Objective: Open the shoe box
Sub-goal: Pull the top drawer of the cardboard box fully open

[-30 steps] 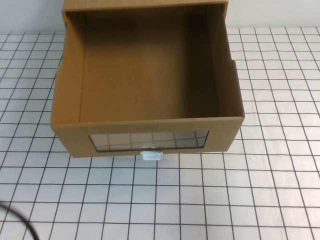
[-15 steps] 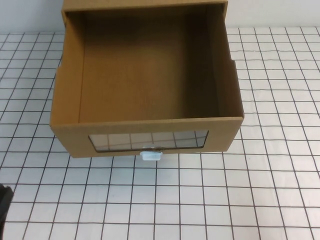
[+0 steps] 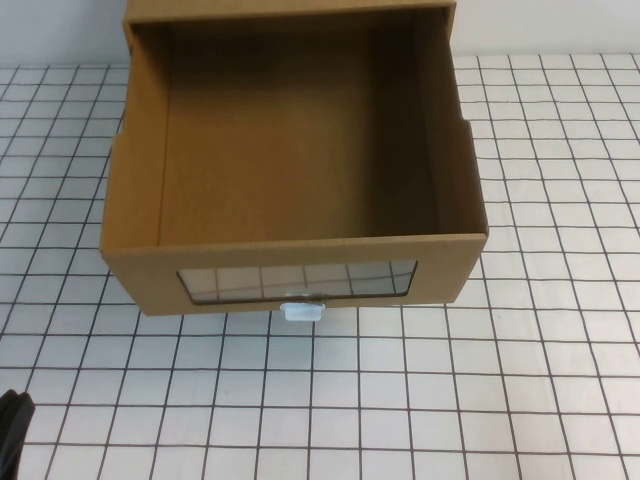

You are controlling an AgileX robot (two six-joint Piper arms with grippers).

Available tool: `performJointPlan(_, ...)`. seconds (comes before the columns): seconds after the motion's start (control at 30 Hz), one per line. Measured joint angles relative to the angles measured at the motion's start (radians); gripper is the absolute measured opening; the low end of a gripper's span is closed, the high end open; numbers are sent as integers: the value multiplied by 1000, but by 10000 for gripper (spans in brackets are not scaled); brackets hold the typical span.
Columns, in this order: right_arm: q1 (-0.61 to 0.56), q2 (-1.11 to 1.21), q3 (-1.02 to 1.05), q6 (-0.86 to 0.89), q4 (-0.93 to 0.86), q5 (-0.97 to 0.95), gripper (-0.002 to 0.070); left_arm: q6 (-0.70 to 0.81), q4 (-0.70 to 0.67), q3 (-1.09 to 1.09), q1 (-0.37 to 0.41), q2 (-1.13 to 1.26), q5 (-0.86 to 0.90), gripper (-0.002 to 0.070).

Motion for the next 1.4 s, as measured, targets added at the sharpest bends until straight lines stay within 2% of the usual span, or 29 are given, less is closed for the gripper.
performJointPlan(0.57,0,0,0,0,0,10,-13,0,-2,0,0,0,-2,-2)
performJointPlan(0.73,-2,-9,17,0,-117,-21,-13,0,-2,0,0,0,-2,-2)
performJointPlan(0.87,-40,-77,95,0,-223,-51,-13,0,-4,0,0,0,-2,-2)
performJointPlan(1.1,-69,-279,291,0,-254,-66,-13,0,-4,0,0,0,-2,-2)
performJointPlan(1.4,-70,-283,300,0,-256,181,-13,0,-4,0,0,0,-2,-2)
